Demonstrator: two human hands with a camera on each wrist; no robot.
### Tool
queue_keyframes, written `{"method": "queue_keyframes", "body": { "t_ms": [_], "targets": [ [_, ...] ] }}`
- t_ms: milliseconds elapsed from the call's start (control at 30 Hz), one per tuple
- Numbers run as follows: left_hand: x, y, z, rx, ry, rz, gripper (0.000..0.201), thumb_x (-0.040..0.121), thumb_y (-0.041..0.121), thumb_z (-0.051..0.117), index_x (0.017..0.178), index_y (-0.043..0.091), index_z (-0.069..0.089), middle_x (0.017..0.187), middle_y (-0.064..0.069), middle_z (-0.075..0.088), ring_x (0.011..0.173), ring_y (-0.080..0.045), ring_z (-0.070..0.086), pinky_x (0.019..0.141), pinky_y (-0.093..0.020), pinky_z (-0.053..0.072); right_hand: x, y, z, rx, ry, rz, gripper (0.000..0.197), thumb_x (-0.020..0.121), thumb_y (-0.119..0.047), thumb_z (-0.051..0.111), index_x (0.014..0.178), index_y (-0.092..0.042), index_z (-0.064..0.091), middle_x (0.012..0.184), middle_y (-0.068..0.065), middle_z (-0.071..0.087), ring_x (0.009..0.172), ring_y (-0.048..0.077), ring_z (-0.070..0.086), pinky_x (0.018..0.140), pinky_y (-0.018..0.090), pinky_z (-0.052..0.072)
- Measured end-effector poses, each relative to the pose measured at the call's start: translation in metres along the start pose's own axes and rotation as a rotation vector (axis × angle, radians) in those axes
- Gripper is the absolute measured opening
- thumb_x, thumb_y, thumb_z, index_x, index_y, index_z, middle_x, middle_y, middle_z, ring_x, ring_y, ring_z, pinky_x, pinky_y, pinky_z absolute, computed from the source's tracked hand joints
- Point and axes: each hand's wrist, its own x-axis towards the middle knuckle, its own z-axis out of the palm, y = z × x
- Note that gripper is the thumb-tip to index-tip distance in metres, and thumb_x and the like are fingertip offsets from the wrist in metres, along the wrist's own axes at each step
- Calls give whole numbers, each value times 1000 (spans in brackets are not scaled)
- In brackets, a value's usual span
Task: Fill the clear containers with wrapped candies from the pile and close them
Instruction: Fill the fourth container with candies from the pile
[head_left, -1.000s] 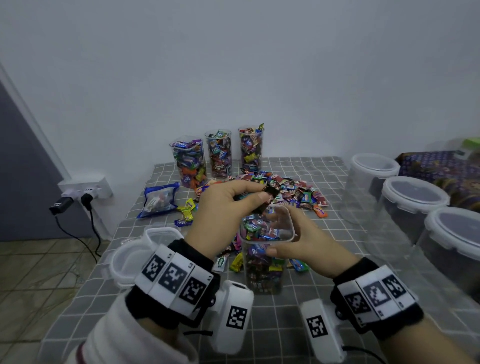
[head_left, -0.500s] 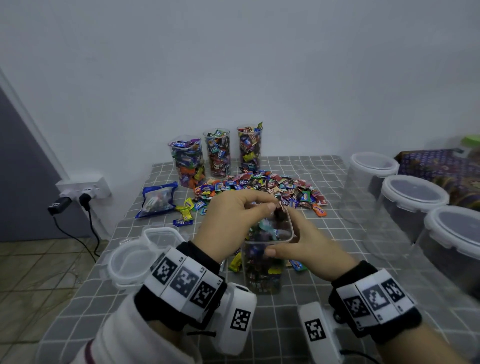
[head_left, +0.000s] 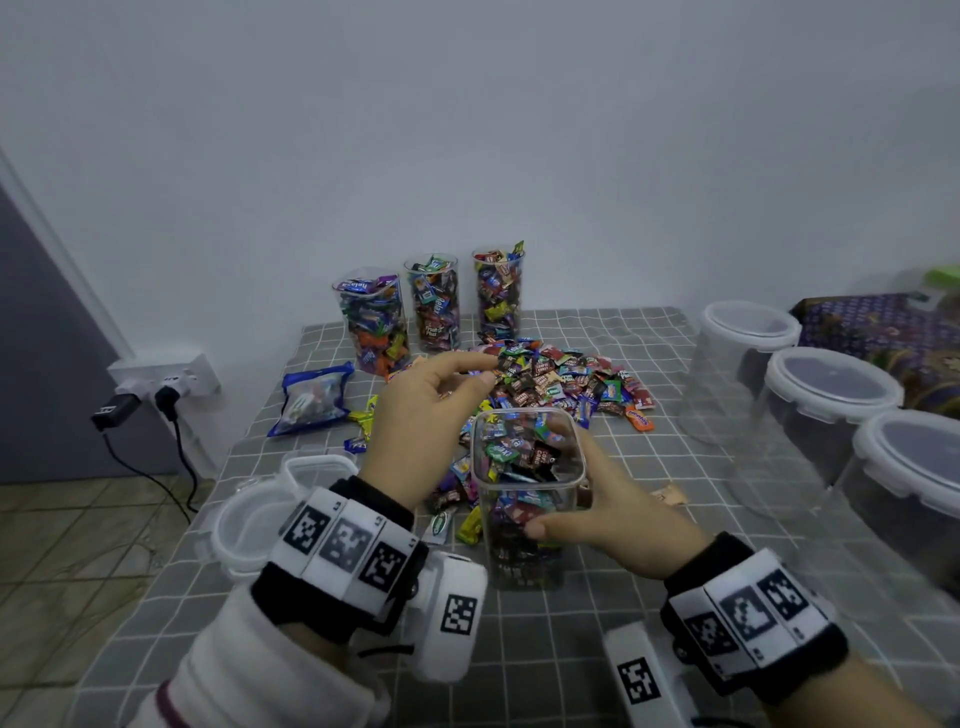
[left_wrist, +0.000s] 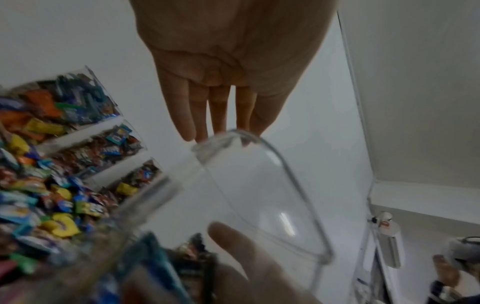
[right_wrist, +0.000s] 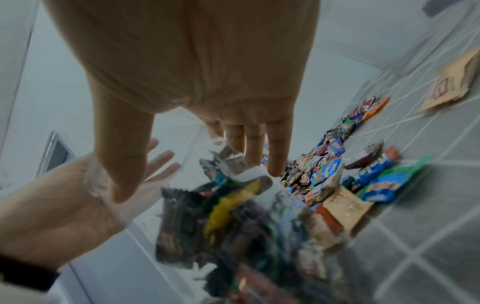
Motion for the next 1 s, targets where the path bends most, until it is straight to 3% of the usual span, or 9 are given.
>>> {"method": "queue_keyframes", "body": {
  "t_ms": [100, 233, 400, 467, 567, 667, 833, 900, 1000],
  "targets": [
    [10, -16, -7, 257, -69, -85, 20, 90, 29, 61, 107, 39, 63, 110, -1, 64, 98, -18, 60, 90, -41, 49, -2, 2, -7, -334, -58, 13, 94, 66, -24, 83, 131, -48, 20, 136, -18, 44, 124, 3, 43, 108, 28, 34],
    [18, -37, -8, 675, -308, -142, 42, 91, 31, 59, 132, 28, 51, 143, 2, 42, 122, -17, 47, 100, -36, 41, 5, 7, -23, -818, -196, 107, 88, 74, -37, 75, 144, -31, 24, 145, -8, 31, 131, 11, 33, 105, 25, 31],
    [23, -69, -6, 902, -550, -264, 79, 79, 49, 69, 145, 32, 30, 156, -2, 20, 138, -24, 32, 107, -44, 38, 22, 21, -37, -1178, -212, 259, 95, 77, -37, 72, 149, -24, 11, 153, 2, 19, 136, 21, 28, 109, 34, 34],
    [21, -75, -5, 995, -644, -295, 91, 77, 47, 73, 149, 32, 18, 158, -2, 10, 141, -25, 28, 107, -43, 38, 24, 25, -42, -1244, -235, 334, 98, 79, -39, 69, 149, -25, 3, 155, 3, 14, 139, 23, 23, 110, 36, 32],
    [19, -90, -5, 1097, -732, -296, 102, 74, 40, 76, 150, 33, 9, 158, -2, 10, 135, -28, 37, 99, -42, 44, 27, 29, -47, -1279, -266, 423, 101, 81, -38, 67, 149, -27, -6, 158, 4, 8, 142, 25, 20, 112, 39, 29],
    [18, -105, -1, 1097, -763, -334, 105, 75, 32, 76, 151, 32, 3, 158, -3, 11, 132, -30, 41, 97, -45, 46, 32, 28, -47, -1262, -283, 422, 96, 82, -41, 64, 150, -25, -2, 156, 5, 14, 138, 25, 29, 111, 39, 33],
    [25, -111, 6, 1094, -743, -348, 101, 83, 25, 69, 151, 31, -5, 158, -6, 12, 126, -32, 47, 94, -45, 48, 41, 22, -38, -1208, -324, 383, 93, 82, -29, 65, 150, -27, 2, 147, 5, 29, 120, 25, 50, 97, 38, 47],
    [27, -115, 7, 1093, -747, -324, 99, 85, 25, 67, 150, 33, -8, 159, -6, 7, 126, -33, 48, 92, -45, 50, 46, 21, -33, -1210, -345, 356, 86, 82, -31, 65, 149, -26, 12, 144, 5, 35, 116, 26, 53, 95, 38, 49],
    [26, -117, 13, 1070, -779, -255, 93, 88, 21, 62, 150, 33, -6, 159, -9, 10, 131, -31, 43, 98, -46, 47, 52, 16, -26, -1238, -412, 343, 67, 84, -30, 65, 142, -18, 34, 136, 10, 45, 115, 28, 52, 95, 33, 47]
  ]
}}
